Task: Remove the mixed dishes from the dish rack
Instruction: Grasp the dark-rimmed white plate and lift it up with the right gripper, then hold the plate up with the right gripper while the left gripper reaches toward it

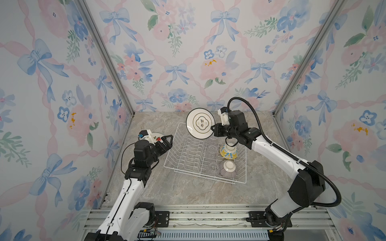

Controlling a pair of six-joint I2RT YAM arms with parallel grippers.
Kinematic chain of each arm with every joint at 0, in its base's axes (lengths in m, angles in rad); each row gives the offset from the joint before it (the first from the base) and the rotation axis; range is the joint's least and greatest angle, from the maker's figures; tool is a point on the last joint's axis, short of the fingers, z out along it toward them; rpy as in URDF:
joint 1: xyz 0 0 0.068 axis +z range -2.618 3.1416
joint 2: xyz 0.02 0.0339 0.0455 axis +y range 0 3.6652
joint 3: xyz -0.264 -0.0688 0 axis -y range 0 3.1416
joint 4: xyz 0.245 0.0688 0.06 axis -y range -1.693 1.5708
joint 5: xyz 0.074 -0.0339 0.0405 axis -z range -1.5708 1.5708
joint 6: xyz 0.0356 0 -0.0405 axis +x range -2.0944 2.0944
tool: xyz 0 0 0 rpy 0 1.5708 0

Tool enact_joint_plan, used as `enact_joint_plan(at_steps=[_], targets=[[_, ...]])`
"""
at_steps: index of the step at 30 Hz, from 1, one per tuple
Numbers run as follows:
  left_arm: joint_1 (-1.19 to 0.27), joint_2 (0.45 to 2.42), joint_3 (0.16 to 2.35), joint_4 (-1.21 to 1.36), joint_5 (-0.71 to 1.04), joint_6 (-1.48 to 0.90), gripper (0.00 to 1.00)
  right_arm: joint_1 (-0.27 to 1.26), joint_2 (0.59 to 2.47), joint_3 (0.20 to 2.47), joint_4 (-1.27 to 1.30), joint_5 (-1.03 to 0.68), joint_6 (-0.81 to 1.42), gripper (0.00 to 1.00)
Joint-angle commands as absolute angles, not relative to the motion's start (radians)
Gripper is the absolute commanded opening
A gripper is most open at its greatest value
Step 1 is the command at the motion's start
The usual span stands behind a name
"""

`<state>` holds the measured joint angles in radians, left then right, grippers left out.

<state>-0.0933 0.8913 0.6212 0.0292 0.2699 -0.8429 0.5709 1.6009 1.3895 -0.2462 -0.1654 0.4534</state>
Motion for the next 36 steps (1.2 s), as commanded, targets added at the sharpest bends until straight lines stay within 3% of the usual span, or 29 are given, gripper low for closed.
enact_joint_plan(at_steps=[1,22,36], targets=[[-0.110,0.909,0.651,0.065,0.264,-0.857,0.98,0.565,1.540,1.379,-0.133,-0.167,0.530,0.00],[-0.223,1.023,0.680,0.197,0.261,-0.895,0.98,0.567,1.487,1.299,0.009,-0.160,0.720,0.00],[-0.292,1.194,0.813,0.285,0.269,-0.887,0.98,0.621,1.450,1.250,0.068,-0.086,0.817,0.00]])
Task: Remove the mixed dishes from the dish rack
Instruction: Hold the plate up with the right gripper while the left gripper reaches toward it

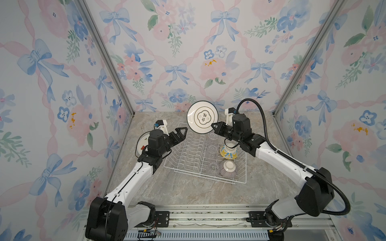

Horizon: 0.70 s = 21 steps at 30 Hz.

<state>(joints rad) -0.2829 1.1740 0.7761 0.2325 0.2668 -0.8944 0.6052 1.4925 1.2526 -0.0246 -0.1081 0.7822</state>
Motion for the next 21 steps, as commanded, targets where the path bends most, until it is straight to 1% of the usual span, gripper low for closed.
enact_joint_plan(at_steps=[1,10,13,21], targets=[[-0.295,1.208,0.822,0.294,0.274,-0.889,0.98,0.624,1.450,1.249,0.073,-0.088,0.823,0.00],[-0.322,1.288,0.876,0.336,0.300,-0.892,0.98,0.637,1.458,1.250,0.087,-0.114,0.860,0.00],[-0.321,1.300,0.892,0.343,0.302,-0.858,0.98,0.636,1.469,1.253,0.094,-0.133,0.878,0.00],[-0.320,1.314,0.911,0.385,0.313,-0.845,0.86,0.637,1.488,1.252,0.133,-0.177,0.923,0.00]])
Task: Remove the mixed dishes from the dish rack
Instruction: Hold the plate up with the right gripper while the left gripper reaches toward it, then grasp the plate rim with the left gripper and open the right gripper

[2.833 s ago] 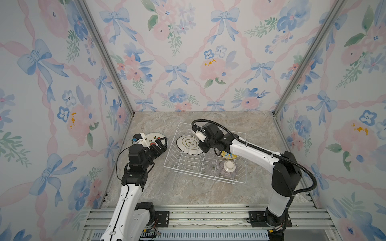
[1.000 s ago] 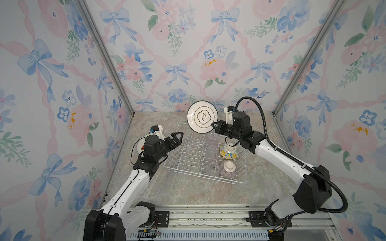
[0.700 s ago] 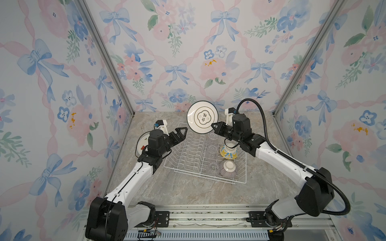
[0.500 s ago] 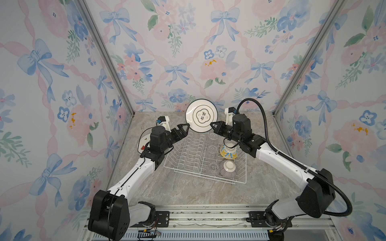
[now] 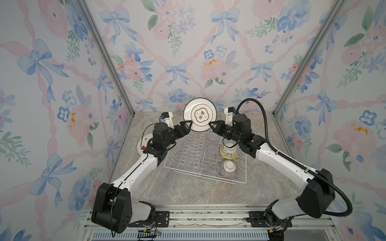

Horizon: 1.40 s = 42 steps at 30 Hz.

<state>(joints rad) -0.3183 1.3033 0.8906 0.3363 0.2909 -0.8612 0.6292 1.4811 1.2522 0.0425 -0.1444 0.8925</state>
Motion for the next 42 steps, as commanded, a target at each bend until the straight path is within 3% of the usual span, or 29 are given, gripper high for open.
enact_joint_plan(at_steps=[1,19,24,26,42], targets=[[-0.319,1.319,0.911,0.394,0.320,-0.851,0.85,0.637,1.492,1.253,0.138,-0.184,0.928,0.00],[-0.318,1.412,0.939,0.469,0.376,-0.938,0.59,0.640,1.519,1.256,0.157,-0.215,0.951,0.00],[-0.318,1.420,0.940,0.469,0.380,-0.944,0.49,0.644,1.517,1.259,0.149,-0.210,0.935,0.00],[-0.318,1.420,0.940,0.469,0.375,-0.937,0.40,0.649,1.510,1.257,0.144,-0.204,0.924,0.00],[-0.320,1.411,0.927,0.471,0.350,-0.919,0.19,0.675,1.499,1.250,0.123,-0.183,0.878,0.00]])
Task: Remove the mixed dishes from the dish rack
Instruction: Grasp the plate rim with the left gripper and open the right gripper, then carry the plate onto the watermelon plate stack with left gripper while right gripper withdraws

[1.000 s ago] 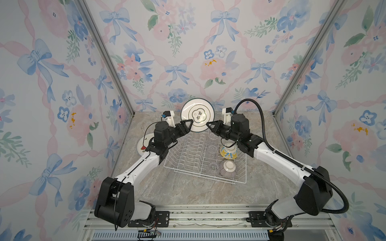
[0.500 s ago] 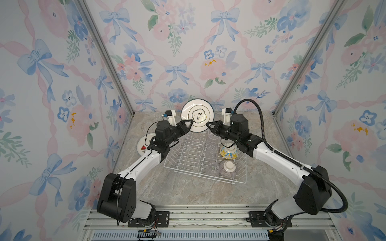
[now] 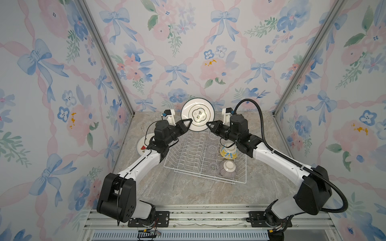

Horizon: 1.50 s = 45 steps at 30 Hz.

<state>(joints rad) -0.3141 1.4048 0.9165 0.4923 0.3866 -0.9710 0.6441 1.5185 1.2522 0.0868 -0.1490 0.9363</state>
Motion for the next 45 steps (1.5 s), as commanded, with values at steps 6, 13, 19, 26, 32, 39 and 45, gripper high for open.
enact_joint_plan(at_steps=[6,13,19,26,32,39,45], targets=[[-0.320,1.410,0.923,0.470,0.344,-0.920,0.03,0.682,1.499,1.255,0.115,-0.183,0.865,0.00],[-0.319,1.417,0.925,0.468,0.338,-0.929,0.00,0.683,1.499,1.253,0.121,-0.192,0.849,0.14],[-0.315,1.420,0.931,0.467,0.337,-0.931,0.00,0.683,1.494,1.249,0.106,-0.177,0.825,0.40],[-0.303,1.416,0.934,0.455,0.327,-0.924,0.00,0.683,1.477,1.253,0.064,-0.145,0.789,0.64],[-0.256,1.405,0.928,0.443,0.328,-0.920,0.00,0.688,1.440,1.257,0.007,-0.083,0.726,0.70],[-0.141,1.376,0.911,0.405,0.347,-0.917,0.00,0.691,1.398,1.314,-0.060,-0.032,0.669,0.80],[0.003,1.317,0.840,0.375,0.362,-0.957,0.00,0.705,1.373,1.428,-0.162,-0.028,0.637,0.97]])
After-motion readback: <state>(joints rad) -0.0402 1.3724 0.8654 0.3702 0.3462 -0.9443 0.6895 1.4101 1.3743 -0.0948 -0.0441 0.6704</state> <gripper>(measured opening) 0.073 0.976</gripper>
